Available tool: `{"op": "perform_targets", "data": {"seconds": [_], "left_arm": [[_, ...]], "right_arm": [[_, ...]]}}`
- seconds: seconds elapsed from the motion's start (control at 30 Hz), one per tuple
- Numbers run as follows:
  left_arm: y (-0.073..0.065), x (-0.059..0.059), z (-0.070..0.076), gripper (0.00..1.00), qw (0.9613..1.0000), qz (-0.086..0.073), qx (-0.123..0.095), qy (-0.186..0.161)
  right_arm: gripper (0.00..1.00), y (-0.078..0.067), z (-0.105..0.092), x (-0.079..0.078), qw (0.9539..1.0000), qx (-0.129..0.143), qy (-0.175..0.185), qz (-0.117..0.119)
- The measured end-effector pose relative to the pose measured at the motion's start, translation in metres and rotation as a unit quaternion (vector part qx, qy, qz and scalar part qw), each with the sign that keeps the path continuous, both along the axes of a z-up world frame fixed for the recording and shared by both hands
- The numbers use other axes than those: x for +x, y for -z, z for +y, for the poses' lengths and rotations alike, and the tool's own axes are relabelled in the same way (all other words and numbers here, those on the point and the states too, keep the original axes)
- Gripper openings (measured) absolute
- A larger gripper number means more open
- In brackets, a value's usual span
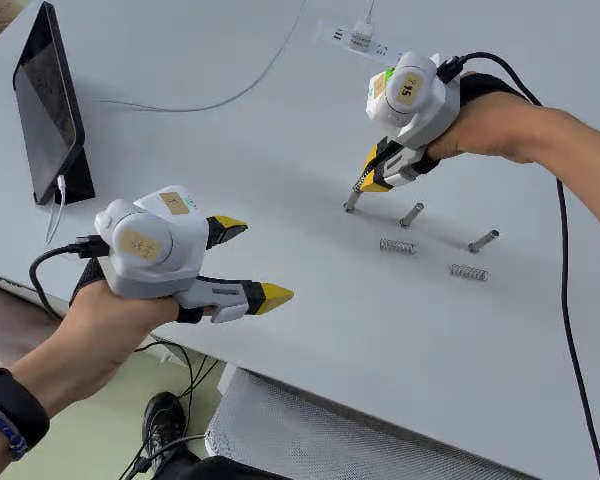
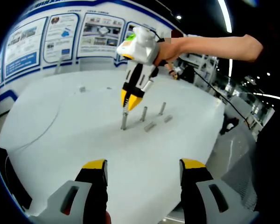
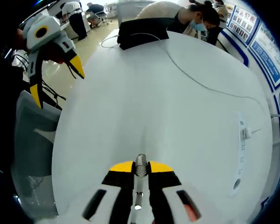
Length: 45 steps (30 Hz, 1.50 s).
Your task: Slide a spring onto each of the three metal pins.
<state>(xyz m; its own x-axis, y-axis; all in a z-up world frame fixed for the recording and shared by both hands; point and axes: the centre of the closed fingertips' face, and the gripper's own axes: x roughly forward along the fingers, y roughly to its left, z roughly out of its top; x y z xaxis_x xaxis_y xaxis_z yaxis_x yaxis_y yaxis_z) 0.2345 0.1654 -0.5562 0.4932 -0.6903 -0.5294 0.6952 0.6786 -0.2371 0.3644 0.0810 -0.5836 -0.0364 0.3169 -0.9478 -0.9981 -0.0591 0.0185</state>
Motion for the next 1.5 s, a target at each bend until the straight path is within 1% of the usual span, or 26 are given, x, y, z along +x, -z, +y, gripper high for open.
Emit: {"op": "perform_targets", "data": {"seconds": [0.13,0.23,0.33,0.67,0.73,0.87,1.03,1.2,1.3,1.4,1.5], "left_arm": [[0.002,0.0,0.0,0.63,1.0,0.002,-0.001,-0.001],[0.002,-0.001,-0.001,0.63,1.0,0.004,-0.002,-0.001],[0.003,-0.002,-0.001,0.63,1.0,0.005,-0.002,-0.001],[0.004,-0.003,-0.001,0.63,1.0,0.008,-0.004,-0.001],[0.004,-0.003,0.0,0.63,1.0,0.008,-0.004,-0.003],[0.005,-0.004,0.0,0.62,0.9999,0.009,-0.004,-0.003],[0.005,-0.004,-0.001,0.62,0.9999,0.01,-0.006,-0.004],[0.005,-0.004,-0.003,0.62,0.9999,0.009,-0.007,-0.003],[0.004,-0.004,-0.003,0.62,0.9999,0.008,-0.008,-0.003],[0.004,-0.004,-0.004,0.62,0.9999,0.008,-0.007,-0.003],[0.004,-0.003,-0.004,0.62,0.9999,0.01,-0.011,-0.009]], "right_arm": [[0.13,0.003,-0.001,0.0,0.9999,-0.008,-0.008,-0.002],[0.13,0.005,0.001,0.0,0.9999,-0.008,-0.011,-0.002],[0.13,0.01,0.002,0.001,0.9998,-0.012,-0.014,-0.005],[0.13,0.024,0.005,-0.003,0.9995,-0.019,-0.025,0.002],[0.13,0.022,0.007,-0.001,0.9997,-0.012,-0.022,0.002],[0.12,0.023,0.007,0.001,0.9997,-0.011,-0.021,0.003],[0.12,0.022,0.006,-0.001,0.9996,-0.013,-0.025,0.006],[0.13,0.022,0.004,-0.001,0.9997,-0.011,-0.023,0.004],[0.14,0.021,0.004,-0.001,0.9997,-0.01,-0.024,0.003],[0.21,0.022,0.003,-0.001,0.9996,-0.012,-0.024,-0.001],[0.21,0.021,0.002,-0.003,0.9996,-0.01,-0.025,-0.003]]}}
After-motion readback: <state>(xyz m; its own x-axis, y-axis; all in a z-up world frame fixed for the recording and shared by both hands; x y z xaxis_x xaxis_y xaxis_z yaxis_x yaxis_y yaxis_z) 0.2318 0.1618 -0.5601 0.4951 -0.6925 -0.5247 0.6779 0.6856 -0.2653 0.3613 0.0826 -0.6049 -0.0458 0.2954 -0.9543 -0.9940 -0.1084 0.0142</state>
